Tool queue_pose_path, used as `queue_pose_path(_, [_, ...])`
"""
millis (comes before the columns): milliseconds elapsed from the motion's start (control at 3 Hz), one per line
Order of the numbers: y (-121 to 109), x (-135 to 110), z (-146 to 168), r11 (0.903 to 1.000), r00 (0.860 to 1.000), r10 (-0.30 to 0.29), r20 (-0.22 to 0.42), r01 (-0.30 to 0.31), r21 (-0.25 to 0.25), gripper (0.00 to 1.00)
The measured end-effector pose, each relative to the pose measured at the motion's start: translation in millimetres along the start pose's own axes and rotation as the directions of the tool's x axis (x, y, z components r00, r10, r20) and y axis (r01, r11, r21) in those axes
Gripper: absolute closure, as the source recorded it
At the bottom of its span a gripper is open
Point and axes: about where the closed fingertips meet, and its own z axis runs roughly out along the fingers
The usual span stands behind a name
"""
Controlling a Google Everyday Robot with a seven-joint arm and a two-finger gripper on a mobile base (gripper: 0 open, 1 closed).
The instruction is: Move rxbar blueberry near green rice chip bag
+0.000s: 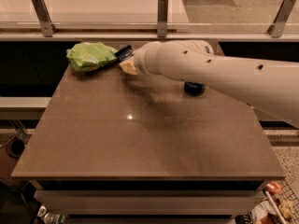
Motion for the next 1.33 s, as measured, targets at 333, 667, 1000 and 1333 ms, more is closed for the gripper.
queue_pose_path(333, [1.3, -1.8, -1.4, 1.0, 1.0, -0.002, 0.002, 0.002, -0.001, 0.83])
queue_pose_path(667, [2.4, -3.9, -1.7, 1.0, 1.0, -0.004, 0.004, 0.004, -0.003, 0.59])
queue_pose_path(1000, [3.4, -5.9, -2.1, 1.0, 1.0, -0.006, 0.007, 0.006, -0.003, 0.36])
queue_pose_path(1333, [4.4, -7.8, -2.6, 1.0, 1.0, -0.007, 0.009, 0.008, -0.004, 0.13])
